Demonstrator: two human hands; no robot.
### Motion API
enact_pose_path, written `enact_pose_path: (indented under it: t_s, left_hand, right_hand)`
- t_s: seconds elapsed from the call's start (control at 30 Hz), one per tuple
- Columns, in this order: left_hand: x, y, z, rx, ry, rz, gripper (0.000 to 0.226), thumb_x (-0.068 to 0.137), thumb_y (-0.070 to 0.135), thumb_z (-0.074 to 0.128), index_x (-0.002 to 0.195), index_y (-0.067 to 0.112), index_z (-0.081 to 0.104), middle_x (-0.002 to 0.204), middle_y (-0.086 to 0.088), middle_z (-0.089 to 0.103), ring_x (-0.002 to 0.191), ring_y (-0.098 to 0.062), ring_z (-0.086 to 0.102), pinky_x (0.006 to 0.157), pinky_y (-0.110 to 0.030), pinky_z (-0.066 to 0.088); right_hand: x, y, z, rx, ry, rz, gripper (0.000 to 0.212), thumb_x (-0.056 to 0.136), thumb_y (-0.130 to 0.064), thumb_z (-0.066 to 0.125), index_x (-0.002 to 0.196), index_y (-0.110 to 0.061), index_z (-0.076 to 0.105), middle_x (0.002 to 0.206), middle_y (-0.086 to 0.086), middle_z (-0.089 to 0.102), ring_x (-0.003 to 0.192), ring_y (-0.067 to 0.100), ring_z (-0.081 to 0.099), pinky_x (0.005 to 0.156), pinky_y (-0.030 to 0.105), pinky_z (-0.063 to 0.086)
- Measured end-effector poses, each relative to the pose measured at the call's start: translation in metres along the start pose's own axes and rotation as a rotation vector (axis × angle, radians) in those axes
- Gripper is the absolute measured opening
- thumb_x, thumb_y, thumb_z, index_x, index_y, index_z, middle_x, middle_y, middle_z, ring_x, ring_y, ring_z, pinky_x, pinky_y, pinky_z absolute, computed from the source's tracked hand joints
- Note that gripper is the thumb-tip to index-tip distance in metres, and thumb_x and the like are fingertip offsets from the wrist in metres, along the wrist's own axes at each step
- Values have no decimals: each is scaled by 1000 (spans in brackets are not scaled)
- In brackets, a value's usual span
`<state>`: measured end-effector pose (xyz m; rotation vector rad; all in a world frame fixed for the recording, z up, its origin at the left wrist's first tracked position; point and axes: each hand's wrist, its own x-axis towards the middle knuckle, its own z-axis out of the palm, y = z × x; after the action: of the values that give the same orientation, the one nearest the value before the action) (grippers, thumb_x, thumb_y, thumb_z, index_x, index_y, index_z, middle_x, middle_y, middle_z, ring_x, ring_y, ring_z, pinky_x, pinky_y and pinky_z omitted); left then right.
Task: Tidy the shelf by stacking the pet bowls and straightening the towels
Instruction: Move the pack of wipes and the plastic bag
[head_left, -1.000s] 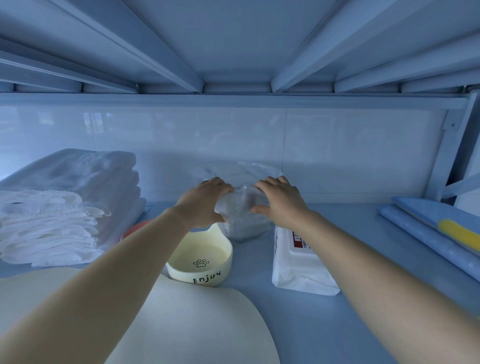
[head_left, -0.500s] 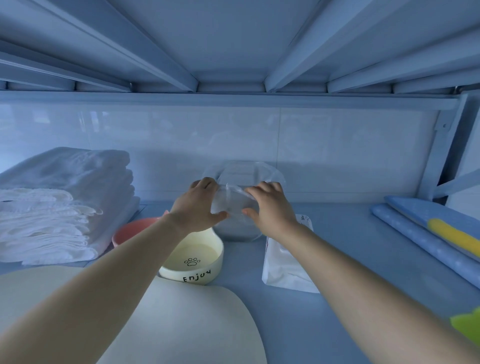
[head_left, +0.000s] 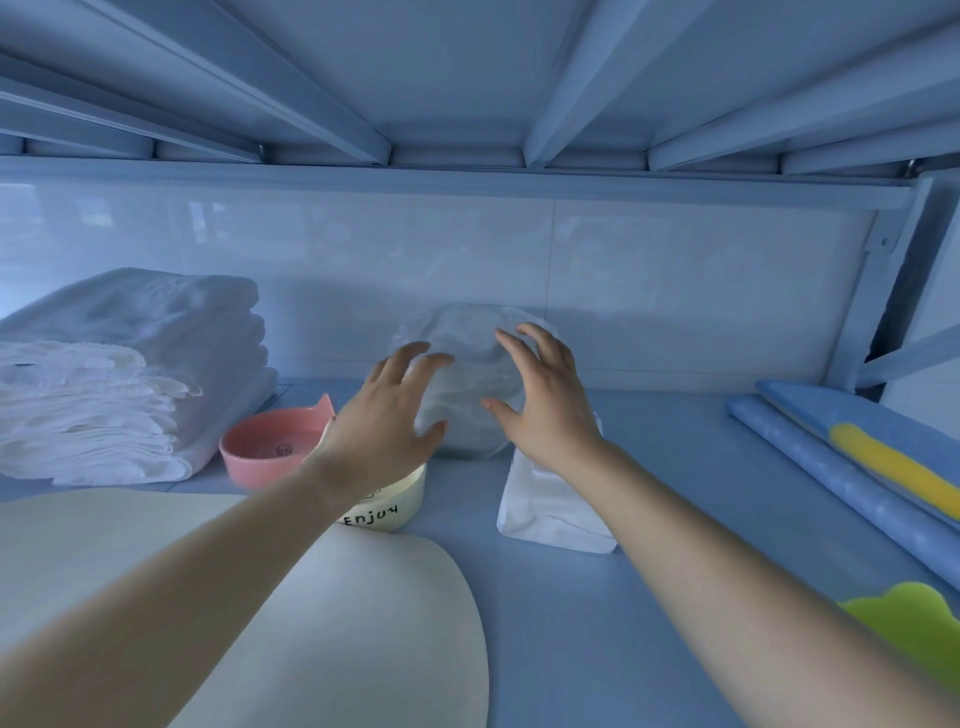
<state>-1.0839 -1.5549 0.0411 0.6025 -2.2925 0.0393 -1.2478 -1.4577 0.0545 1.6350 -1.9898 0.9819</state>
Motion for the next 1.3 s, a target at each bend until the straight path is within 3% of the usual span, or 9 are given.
enact_pose_path:
  t_s: [0.13, 0.27, 0.4, 0.7, 0.9, 1.17, 1.3]
  left_hand:
    - [-5, 37, -4, -20, 33, 48, 46, 80, 31, 62, 124, 27, 49, 141, 5, 38, 127, -19, 39, 87, -37, 48]
    - [-16, 63, -6, -110, -56, 58, 37, 80, 32, 60, 117, 31, 52, 127, 12, 46, 115, -16, 49, 77, -37, 51]
    - [-26, 71, -4, -136, -164, 31, 36, 81, 33, 60, 117, 31, 52, 125, 11, 48, 108, -17, 53, 79, -35, 50]
    - [-42, 112, -12, -226, -341, 89, 34, 81, 31, 58, 114, 31, 53, 122, 11, 49, 96, -13, 56, 73, -29, 47]
    - [-70, 139, -17, -298, -361, 115, 33, 80, 32, 60, 112, 32, 53, 119, 13, 51, 100, -15, 56, 78, -37, 50]
    - [-90, 173, -13, -340, -401, 200, 33, 83, 35, 59, 115, 33, 53, 118, 15, 51, 97, -6, 51, 74, -23, 42]
    - [-88, 193, -9, -352, -412, 210, 33, 82, 34, 59, 114, 32, 53, 118, 11, 51, 98, -12, 56, 83, -33, 48]
  right_hand:
    - [-6, -3, -18, 16, 35, 18, 60, 82, -29, 63, 136, -20, 39, 145, -1, 28, 133, 22, 24, 100, 45, 38]
    - [-32, -4, -29, 30, -13, 46, 54, 84, -26, 62, 133, -19, 42, 141, 0, 31, 128, 23, 30, 96, 43, 42]
    - [-61, 1, -42, 19, -69, 97, 51, 84, -23, 61, 131, -21, 44, 138, -4, 34, 126, 19, 32, 93, 31, 40]
    - [-111, -12, -90, -57, -248, 230, 48, 86, -26, 59, 131, -21, 45, 134, -3, 44, 124, 20, 41, 99, 36, 40]
    - [-152, -22, -114, -95, -217, 250, 44, 85, -24, 59, 128, -20, 49, 129, -2, 49, 120, 19, 44, 96, 39, 42]
    - [-191, -9, -150, -131, -132, 285, 40, 85, -25, 59, 125, -23, 52, 126, -5, 51, 119, 15, 45, 95, 33, 43]
    - [-202, 4, -161, -139, -144, 296, 38, 85, -26, 60, 122, -24, 53, 124, -6, 52, 118, 14, 46, 94, 34, 43]
